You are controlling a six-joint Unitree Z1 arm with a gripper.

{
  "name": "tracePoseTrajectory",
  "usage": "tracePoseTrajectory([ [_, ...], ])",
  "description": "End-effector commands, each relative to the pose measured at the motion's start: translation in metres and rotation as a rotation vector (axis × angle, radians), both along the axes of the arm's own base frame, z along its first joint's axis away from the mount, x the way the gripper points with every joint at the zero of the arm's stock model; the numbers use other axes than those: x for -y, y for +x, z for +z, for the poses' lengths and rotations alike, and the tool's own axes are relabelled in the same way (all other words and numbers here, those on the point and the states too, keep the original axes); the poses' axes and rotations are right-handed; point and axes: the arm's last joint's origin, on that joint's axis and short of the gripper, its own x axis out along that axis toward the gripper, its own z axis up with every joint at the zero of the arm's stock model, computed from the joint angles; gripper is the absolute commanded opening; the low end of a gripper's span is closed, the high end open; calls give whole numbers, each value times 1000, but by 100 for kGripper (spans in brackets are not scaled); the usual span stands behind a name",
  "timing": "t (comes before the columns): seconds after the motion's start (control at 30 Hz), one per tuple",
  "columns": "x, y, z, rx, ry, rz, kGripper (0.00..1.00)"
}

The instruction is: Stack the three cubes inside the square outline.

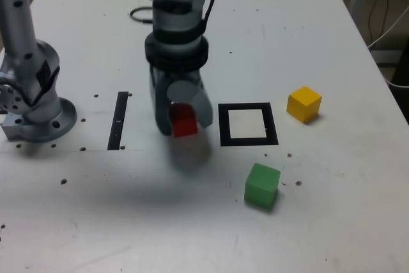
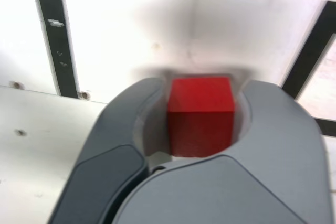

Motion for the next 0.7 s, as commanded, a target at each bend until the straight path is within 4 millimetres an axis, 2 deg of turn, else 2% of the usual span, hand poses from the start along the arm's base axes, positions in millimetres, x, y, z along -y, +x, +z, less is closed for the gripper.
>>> tracePoseTrajectory([
  [0.0, 1, 9, 11, 0, 17, -24, 29],
  [0.17, 2, 36, 32, 2, 93, -65, 29],
  [0.33, 3, 63, 45, 14, 132, -124, 29],
  [0.47, 4, 78, 45, 5, 127, -177, 29],
  [0.67, 6, 86, 34, -29, 101, -211, 29],
])
